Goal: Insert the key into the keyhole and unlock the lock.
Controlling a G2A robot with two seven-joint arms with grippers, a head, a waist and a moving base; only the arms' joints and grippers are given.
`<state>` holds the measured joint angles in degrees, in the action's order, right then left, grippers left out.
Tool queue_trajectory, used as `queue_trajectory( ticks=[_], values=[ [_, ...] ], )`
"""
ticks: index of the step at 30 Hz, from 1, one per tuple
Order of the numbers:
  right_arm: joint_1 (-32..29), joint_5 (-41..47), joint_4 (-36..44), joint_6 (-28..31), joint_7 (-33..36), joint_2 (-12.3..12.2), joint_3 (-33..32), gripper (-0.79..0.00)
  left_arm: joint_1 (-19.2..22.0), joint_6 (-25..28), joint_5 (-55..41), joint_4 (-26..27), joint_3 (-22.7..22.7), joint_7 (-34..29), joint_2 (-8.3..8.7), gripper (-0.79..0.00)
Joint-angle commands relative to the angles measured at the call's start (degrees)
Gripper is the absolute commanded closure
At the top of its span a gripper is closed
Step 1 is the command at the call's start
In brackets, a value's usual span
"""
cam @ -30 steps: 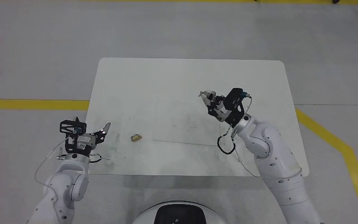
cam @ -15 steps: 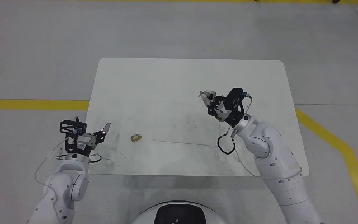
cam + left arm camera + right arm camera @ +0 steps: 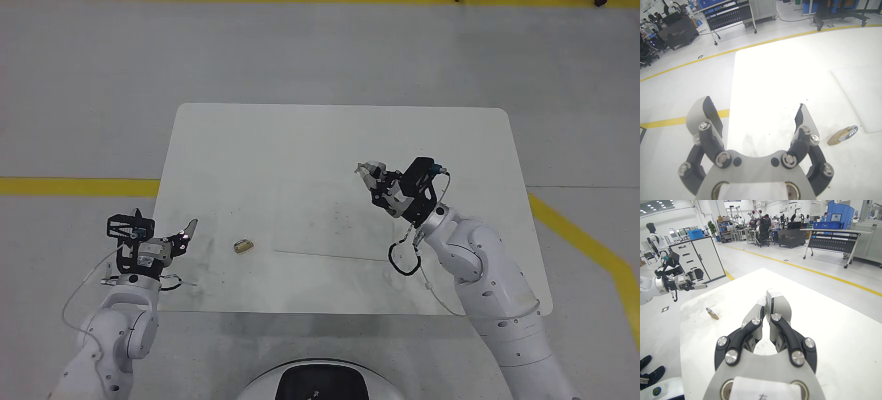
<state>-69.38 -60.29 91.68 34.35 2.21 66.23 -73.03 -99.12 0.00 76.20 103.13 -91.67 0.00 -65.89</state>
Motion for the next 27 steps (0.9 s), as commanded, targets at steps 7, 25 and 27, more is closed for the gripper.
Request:
queue_trajectory(
  ticks=[7, 25, 27],
  values=[
    [0.49, 0.42, 1.00, 0.59, 0.71, 0.25, 1.83, 0.000, 0.64, 0.34, -0.26, -0.07, 1.13, 1.26, -0.30, -0.785],
    [9.07, 14.67, -10.66, 23.65, 1.47, 1.16, 10.20, 0.000, 4.49, 41.53, -16.31, 9.02, 8.73, -8.97, 1.07, -0.785],
    [10.16, 16.08, -11.61, 23.65, 2.15, 1.18, 12.38, 0.000, 5.49, 41.85, -17.48, 9.11, 9.27, -10.54, 1.13, -0.785]
  ],
)
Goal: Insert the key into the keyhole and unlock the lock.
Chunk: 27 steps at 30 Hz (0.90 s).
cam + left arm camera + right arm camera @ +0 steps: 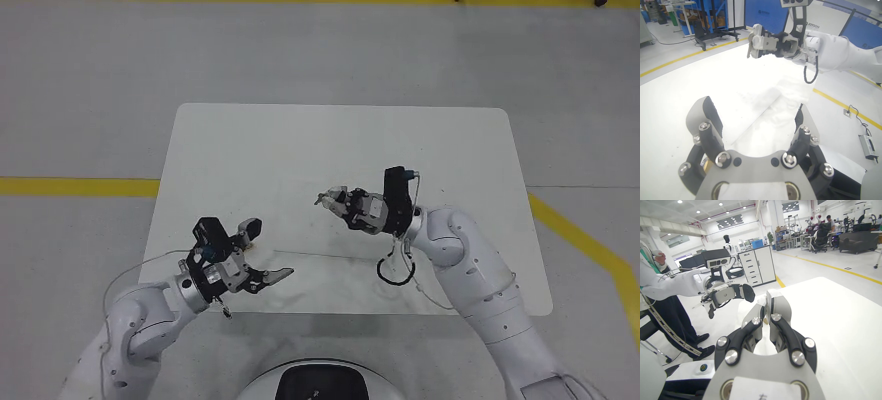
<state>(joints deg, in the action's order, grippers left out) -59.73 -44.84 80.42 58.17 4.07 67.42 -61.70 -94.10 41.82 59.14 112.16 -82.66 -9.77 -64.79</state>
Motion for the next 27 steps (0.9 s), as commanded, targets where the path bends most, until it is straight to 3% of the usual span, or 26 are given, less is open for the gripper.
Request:
queue_trajectory(
  ticks=[1, 8, 17, 27],
  values=[
    [1.08, 1.24, -0.69, -0.17, 0.43, -0.03, 2.06, 0.000, 0.88, -0.03, -0.43, 0.16, 0.65, -1.40, 0.04, -0.779],
    [4.84, 1.92, -1.58, -0.17, 0.08, -0.67, 8.58, 0.000, 2.93, -1.41, -1.11, 0.71, 3.43, -4.09, 0.02, -0.563],
    [9.20, 2.10, -2.35, -0.17, -3.45, -2.42, 16.09, 0.000, 3.94, -4.48, -2.28, 0.82, 3.84, -5.91, 0.17, -0.434],
    [13.68, 0.57, -4.30, -0.17, -9.07, -4.73, 22.63, 0.000, 4.67, -5.97, -3.45, 0.32, 3.44, -6.90, 0.44, -0.366]
  ],
)
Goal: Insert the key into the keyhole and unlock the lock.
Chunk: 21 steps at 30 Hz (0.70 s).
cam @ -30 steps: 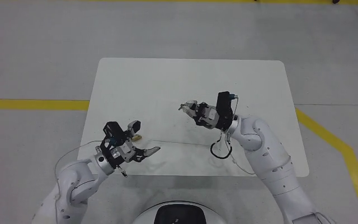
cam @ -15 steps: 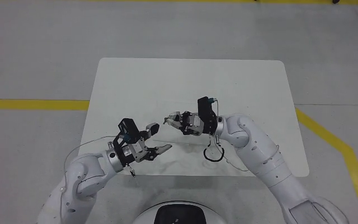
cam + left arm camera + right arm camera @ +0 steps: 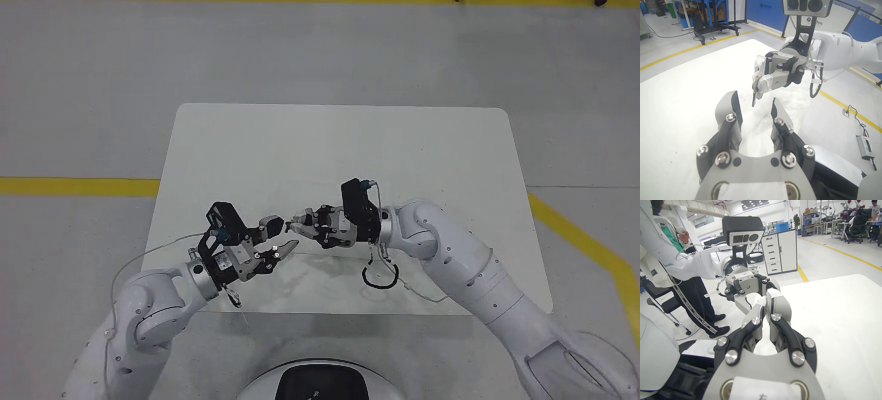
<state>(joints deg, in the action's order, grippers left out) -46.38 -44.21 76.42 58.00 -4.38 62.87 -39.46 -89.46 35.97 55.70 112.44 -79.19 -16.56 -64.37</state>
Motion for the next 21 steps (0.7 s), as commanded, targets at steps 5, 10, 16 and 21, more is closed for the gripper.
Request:
queue_trajectory(
  ticks=[5, 10, 16, 21],
  values=[
    [2.06, -0.65, -1.30, 0.00, -3.57, -1.12, 2.97, 0.000, -0.28, 0.12, 0.12, 0.03, -0.37, -0.49, 0.25, -0.329],
    [4.10, -1.45, -1.56, 0.00, -5.60, -1.96, 6.01, 0.000, 0.14, 0.01, -0.03, -0.30, -0.33, -1.33, 0.41, -0.302],
    [6.43, -2.10, -2.23, 0.00, -7.98, -2.74, 9.21, 0.000, 0.39, 0.37, 1.73, 0.20, 0.33, -1.63, 0.59, -0.231],
    [8.08, -2.44, -2.89, 0.00, -9.80, -3.21, 11.62, 0.000, 0.36, 0.25, 2.32, 0.10, 0.53, -1.21, 0.72, -0.120]
  ],
)
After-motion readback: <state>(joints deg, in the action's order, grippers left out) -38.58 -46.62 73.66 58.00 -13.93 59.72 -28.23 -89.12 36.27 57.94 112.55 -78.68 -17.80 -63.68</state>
